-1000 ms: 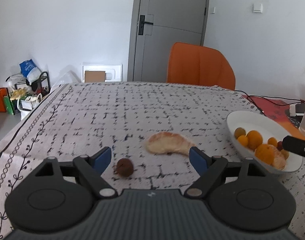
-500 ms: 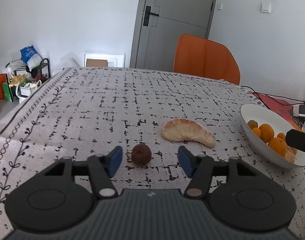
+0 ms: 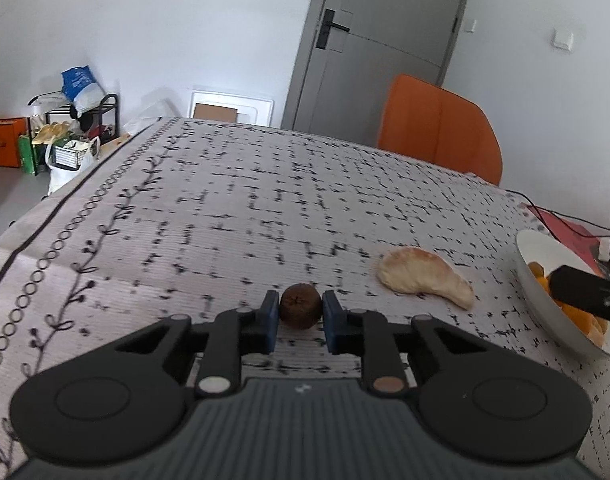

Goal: Organize fruits
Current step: 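Move the left gripper to the dark brown round fruit and grasp it, then grasp the peeled pomelo segment with the right gripper while the left holds the brown fruit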

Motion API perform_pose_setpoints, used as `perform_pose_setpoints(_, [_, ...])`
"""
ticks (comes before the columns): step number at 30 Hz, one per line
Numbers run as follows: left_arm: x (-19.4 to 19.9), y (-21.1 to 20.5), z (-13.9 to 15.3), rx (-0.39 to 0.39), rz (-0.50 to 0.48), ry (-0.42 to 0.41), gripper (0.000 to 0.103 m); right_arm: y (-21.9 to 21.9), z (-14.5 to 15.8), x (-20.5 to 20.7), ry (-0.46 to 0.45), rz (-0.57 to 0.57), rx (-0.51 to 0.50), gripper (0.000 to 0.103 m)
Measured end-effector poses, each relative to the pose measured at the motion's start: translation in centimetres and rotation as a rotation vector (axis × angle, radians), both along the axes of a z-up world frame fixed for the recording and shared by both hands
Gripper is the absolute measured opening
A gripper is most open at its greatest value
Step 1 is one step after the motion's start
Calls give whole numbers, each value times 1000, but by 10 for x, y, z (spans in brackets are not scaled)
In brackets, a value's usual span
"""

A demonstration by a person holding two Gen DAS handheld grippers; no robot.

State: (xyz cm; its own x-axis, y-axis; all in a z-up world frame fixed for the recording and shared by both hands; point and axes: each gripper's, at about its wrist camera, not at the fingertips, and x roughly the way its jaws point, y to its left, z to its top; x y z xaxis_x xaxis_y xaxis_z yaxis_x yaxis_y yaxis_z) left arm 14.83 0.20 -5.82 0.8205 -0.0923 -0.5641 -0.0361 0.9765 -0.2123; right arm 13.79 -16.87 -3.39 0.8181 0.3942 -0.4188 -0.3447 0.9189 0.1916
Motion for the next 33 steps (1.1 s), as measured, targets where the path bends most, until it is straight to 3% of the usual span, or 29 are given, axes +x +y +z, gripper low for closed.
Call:
perform_pose_setpoints(20, [-15, 35, 11, -31, 71, -44, 21, 52, -8, 64, 77, 162, -115, 85])
perform_pose_setpoints(33, [-24, 49, 15, -36, 100, -64, 21, 67, -23, 88, 124, 171, -179, 84])
